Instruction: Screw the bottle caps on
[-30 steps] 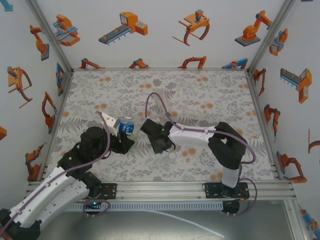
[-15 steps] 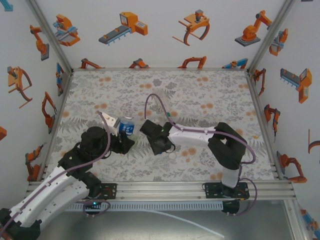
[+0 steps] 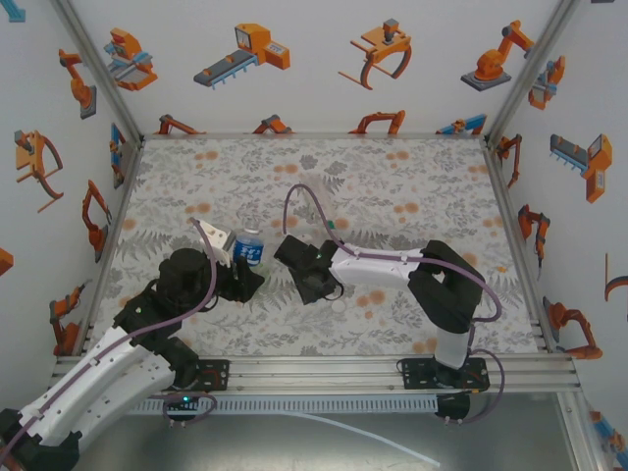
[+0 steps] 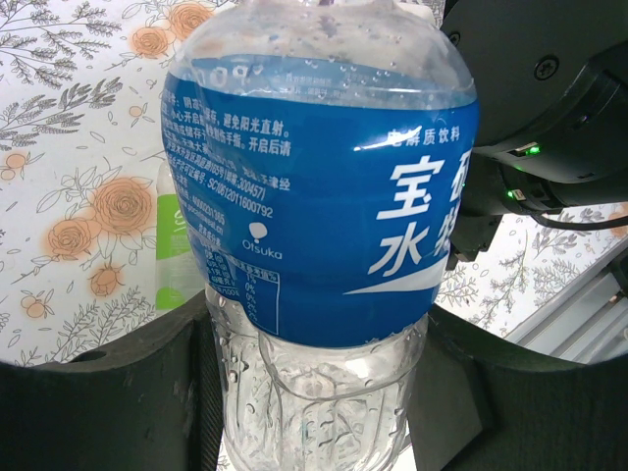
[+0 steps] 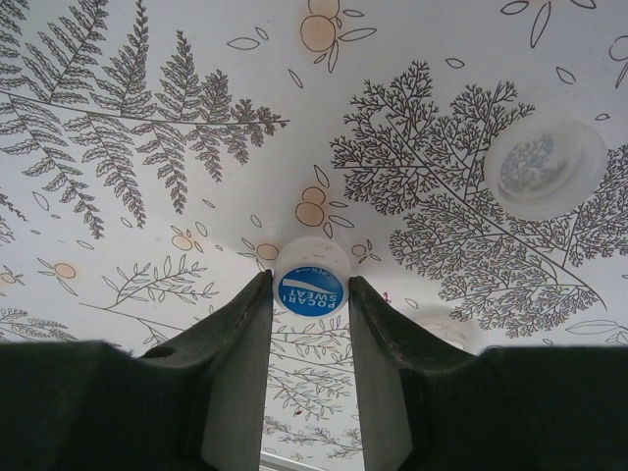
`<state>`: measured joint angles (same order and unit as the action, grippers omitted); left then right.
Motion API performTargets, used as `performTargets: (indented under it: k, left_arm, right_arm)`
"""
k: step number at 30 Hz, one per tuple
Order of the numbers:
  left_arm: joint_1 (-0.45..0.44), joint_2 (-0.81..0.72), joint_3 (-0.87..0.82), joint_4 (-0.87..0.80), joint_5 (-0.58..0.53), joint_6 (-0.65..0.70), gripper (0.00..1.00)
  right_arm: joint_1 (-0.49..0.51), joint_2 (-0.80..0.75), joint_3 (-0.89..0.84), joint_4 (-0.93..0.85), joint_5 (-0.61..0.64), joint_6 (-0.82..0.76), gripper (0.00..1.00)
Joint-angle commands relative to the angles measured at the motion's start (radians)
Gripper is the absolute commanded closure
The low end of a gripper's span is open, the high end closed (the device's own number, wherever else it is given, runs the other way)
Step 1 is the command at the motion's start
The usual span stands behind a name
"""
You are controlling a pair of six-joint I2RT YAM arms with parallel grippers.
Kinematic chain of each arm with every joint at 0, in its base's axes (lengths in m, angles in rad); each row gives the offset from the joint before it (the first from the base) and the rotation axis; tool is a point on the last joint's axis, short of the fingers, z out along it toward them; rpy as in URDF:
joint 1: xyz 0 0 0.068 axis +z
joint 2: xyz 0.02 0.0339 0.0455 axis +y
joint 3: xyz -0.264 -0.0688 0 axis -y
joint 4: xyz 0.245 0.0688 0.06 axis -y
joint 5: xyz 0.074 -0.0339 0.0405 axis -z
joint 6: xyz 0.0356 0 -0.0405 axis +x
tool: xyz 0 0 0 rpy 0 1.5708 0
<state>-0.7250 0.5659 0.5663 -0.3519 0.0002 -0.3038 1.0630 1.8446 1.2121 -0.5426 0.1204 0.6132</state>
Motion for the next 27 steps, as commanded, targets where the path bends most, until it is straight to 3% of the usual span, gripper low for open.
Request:
performTargets:
  k: [1,12,21,27]
  left_arm:
    - [0.004,-0.009,-0.007,0.018,0.01,-0.013,0.98]
    - [0.005,-0.002,0.025,-0.003,0.075,0.067,0.99]
    - [0.004,0.052,0.113,-0.046,0.157,0.262,1.0]
    - [0.002,0.064,0.138,-0.015,0.331,0.45,1.0]
  right_arm:
    - [0.006,0.003,-0.004,-0.003,0.007,0.02,0.69]
    - [0.004,-0.159,-0.042,0.016,0.06,-0.04,0.75]
    - [-0.004,-0.494,-0.122,0.093,0.0,-0.239,0.78]
    - [-0.004,-0.741,-0.147,0.119,-0.119,-0.457,0.8]
